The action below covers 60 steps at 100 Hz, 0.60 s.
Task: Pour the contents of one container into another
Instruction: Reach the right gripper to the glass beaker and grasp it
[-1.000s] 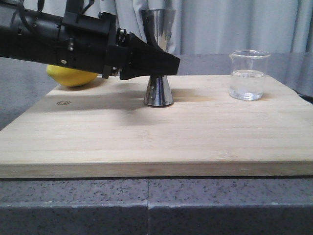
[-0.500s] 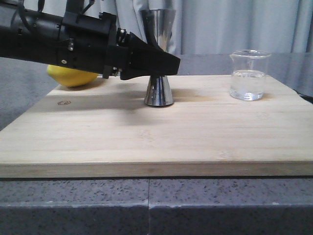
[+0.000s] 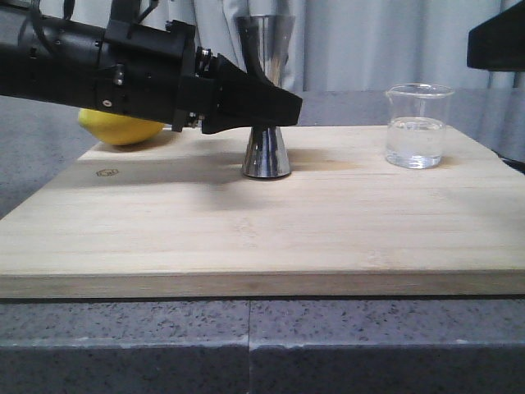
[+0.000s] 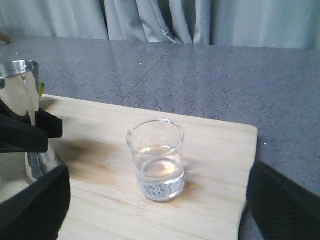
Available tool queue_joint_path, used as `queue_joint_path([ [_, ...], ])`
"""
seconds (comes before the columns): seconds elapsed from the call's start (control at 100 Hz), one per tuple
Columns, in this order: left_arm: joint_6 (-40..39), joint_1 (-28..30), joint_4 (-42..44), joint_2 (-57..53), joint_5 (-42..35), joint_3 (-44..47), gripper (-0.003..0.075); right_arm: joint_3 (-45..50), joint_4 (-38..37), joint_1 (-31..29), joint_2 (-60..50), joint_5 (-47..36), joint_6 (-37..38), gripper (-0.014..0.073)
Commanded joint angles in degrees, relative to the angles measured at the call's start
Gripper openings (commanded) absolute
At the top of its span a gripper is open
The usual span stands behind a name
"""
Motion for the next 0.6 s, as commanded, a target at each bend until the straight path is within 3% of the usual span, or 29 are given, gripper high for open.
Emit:
queue_joint_path([
  [0.0, -0.01, -0.50, -4.36, -2.38, 3.38, -1.51, 0.0081, -0.72, -0.75, 0.57, 2.75, -9.65, 0.06, 0.0647],
  [0.59, -0.01, -0.50, -4.36, -2.38, 3.38, -1.51, 0.0081, -1.26, -4.69, 0.72, 27.94, -33.16, 1.59, 0.0647],
])
